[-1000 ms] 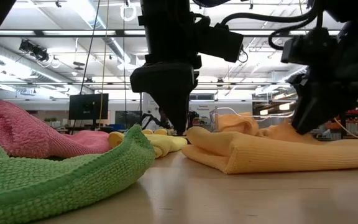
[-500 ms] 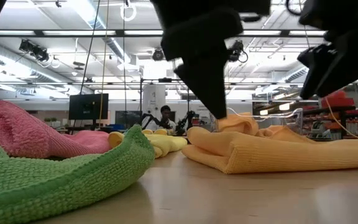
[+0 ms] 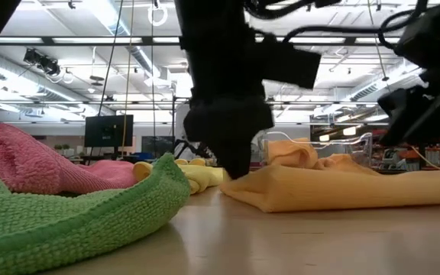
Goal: Fold microfiber towels
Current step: Fold the orange microfiber cloth
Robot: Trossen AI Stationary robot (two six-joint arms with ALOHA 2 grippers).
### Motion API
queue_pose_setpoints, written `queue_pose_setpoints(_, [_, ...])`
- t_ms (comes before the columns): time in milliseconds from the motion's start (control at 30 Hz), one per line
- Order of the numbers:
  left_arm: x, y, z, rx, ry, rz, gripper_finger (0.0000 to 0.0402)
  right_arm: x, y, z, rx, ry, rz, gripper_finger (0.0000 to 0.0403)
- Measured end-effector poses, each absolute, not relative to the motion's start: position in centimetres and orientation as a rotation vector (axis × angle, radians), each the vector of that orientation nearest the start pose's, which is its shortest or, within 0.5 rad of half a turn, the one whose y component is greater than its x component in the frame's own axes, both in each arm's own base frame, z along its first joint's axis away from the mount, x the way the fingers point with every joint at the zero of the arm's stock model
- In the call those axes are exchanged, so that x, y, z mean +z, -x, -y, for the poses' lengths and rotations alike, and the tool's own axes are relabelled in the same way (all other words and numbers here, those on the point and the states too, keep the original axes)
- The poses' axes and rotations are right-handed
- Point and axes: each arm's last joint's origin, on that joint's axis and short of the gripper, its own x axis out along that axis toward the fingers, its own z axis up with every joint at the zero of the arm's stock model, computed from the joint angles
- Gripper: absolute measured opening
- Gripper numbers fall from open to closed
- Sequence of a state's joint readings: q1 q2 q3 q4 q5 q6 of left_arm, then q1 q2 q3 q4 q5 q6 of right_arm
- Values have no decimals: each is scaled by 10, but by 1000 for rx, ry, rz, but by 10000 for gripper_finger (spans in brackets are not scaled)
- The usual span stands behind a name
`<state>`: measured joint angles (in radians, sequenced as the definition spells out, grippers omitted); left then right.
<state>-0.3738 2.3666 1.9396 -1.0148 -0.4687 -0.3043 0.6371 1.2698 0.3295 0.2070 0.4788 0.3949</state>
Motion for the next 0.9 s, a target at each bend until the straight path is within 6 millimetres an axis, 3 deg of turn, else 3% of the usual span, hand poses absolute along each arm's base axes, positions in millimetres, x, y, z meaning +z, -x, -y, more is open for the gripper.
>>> queue_pose_setpoints(433, [145,-438,168,259,-336,-1271,66,123,-172,-113,23,-13,-658,177])
queue_pose_setpoints(667, [168,-431,189,213,-352,-1216,54,136,-176,-138,99,32,-614,164])
queue_pose_setpoints(900, [185,-423,213,162,-358,-1164,52,120,-189,-165,82,96,-664,149])
